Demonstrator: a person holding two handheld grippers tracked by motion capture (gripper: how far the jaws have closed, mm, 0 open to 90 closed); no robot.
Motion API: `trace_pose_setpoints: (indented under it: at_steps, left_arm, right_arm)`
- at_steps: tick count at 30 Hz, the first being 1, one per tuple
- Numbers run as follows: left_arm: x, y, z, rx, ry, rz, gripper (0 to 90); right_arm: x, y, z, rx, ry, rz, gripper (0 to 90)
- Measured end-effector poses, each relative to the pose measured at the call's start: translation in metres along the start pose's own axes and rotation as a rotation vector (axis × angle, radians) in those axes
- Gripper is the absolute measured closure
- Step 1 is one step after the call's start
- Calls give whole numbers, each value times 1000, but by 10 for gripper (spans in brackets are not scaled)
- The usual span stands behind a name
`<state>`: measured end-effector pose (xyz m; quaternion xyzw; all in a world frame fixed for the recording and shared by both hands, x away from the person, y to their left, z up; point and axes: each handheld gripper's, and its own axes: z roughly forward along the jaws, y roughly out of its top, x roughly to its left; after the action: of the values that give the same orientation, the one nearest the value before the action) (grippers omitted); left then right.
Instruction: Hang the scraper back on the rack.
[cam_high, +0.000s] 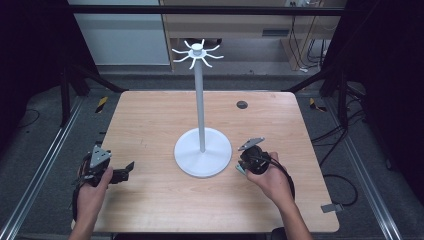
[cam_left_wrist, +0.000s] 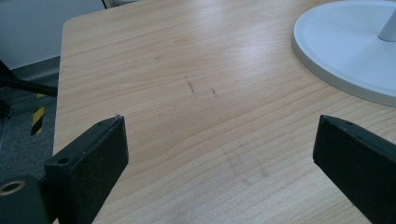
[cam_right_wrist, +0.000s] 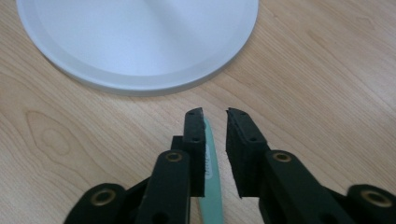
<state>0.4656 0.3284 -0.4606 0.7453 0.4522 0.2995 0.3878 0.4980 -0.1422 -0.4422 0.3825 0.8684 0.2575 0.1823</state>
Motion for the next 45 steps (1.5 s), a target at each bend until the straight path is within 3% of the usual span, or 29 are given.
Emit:
trace_pose_setpoints:
  at_steps: [3, 12, 18, 36, 45]
  left_arm:
    - [0, 0, 0, -1, 0, 2, 30]
    - [0, 0, 1, -3, -7, -2, 30]
    - [1, 1, 1, 0, -6, -1, 30]
    - [-2, 1, 3, 12, -12, 17, 32]
    - [-2, 1, 2, 10, -15, 16, 32]
  right_arm:
    - [-1, 3, 0, 41, 1, -14, 712]
    - [-5, 3, 4, 88, 7, -15, 668]
    - [-9, 3, 11, 135, 39, -26, 602]
    - [-7, 3, 28, 257, 79, -45, 673]
    - [-6, 4, 32, 281, 84, -62, 692]
